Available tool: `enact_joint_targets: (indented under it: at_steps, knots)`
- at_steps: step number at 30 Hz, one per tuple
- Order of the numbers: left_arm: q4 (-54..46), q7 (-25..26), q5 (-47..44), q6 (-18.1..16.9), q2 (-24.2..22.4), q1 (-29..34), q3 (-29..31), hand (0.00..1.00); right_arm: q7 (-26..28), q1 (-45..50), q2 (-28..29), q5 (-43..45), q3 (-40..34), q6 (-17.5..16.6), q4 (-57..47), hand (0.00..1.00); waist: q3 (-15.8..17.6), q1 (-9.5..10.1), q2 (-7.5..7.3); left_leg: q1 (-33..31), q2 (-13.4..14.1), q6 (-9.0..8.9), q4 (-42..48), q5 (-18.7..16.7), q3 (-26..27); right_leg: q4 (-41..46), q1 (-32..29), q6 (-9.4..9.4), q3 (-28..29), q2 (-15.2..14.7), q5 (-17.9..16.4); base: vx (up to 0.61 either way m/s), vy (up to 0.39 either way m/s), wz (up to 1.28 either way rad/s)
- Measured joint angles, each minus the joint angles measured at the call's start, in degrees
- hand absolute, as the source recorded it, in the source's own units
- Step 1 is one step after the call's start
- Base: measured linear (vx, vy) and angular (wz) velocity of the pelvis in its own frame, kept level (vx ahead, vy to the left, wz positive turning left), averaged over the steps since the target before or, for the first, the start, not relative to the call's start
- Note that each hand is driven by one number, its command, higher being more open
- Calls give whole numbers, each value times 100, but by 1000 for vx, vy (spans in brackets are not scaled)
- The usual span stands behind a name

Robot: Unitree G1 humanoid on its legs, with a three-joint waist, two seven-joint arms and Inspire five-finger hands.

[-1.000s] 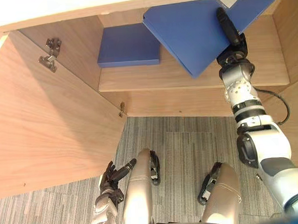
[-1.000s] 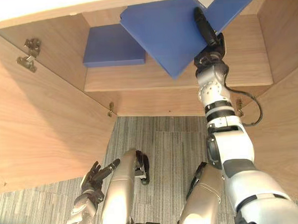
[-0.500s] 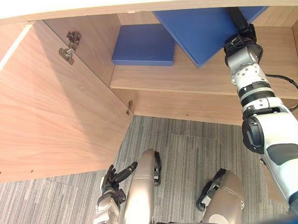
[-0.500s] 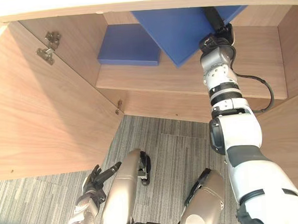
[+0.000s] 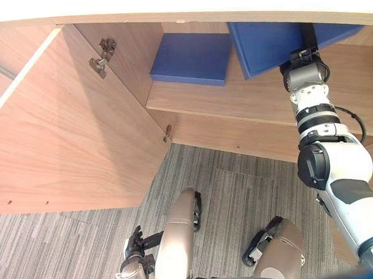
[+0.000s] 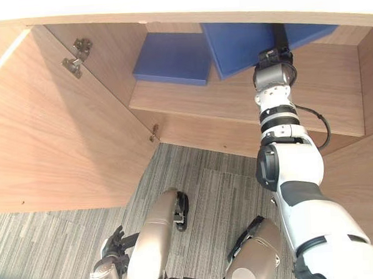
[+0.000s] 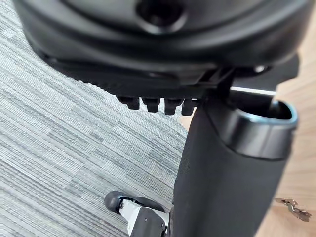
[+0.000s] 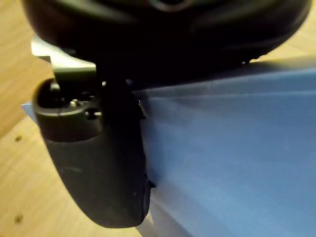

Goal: Walk over to the cabinet, pick up the folder, carry it to the office cabinet, place the folder inside the office cabinet, then close the office cabinet door

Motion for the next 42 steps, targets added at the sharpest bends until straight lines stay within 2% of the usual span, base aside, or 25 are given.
enact_joint_targets:
  at_steps: [6,9,10,18,26,30,33,38,42]
  knots:
    - [-2,19,-15,-4,-18,9,1,100,-145,126,-178,-40,-128,-61,16,0,-4,17,7,-244,1,2,184,-3,30,139,-191,25,23,-71,-21,38,2,4]
    - [14,20,-18,-6,-22,12,10,100,-162,195,-261,-9,-130,-68,16,0,-10,24,17,-353,20,59,314,-60,61,273,-326,22,100,-90,-59,12,6,-2]
    - [22,20,-18,-7,-25,13,16,100,-166,199,-271,-8,-136,-73,18,100,-13,18,23,-389,26,60,351,-70,62,302,-361,21,112,-91,-68,2,14,-8]
    - [261,44,-14,-2,-94,-9,267,100,-357,264,-270,-54,-332,-171,104,100,-29,8,50,-567,135,83,561,-152,158,488,-649,4,306,-67,-88,25,2,-8]
    - [319,48,-10,1,-123,-189,345,100,-355,263,-231,-286,-21,77,289,100,-72,-13,59,-511,217,70,543,-162,201,452,-668,-1,368,8,-85,52,-20,-6]
    - [408,54,-5,33,-161,-191,545,100,-339,267,-126,-300,185,166,483,100,-147,-75,55,-292,260,51,412,-173,234,301,-489,3,364,71,-51,51,-25,-8]
    - [494,77,1,101,-162,-198,645,100,-216,285,-4,-471,396,247,540,100,-240,-85,3,-189,349,49,277,-170,296,133,-459,-12,379,181,33,54,-18,-16]
    - [511,64,19,105,-127,-156,717,100,199,309,-2,-761,474,593,759,100,-293,-165,-65,106,375,55,43,-165,304,-200,-90,-19,237,251,119,70,-13,-1]
    - [509,-16,124,103,-86,-121,719,100,724,371,-17,-1643,854,1007,866,100,-331,-192,-105,276,404,66,-118,-158,361,-398,56,-18,215,299,188,70,-1,-6]
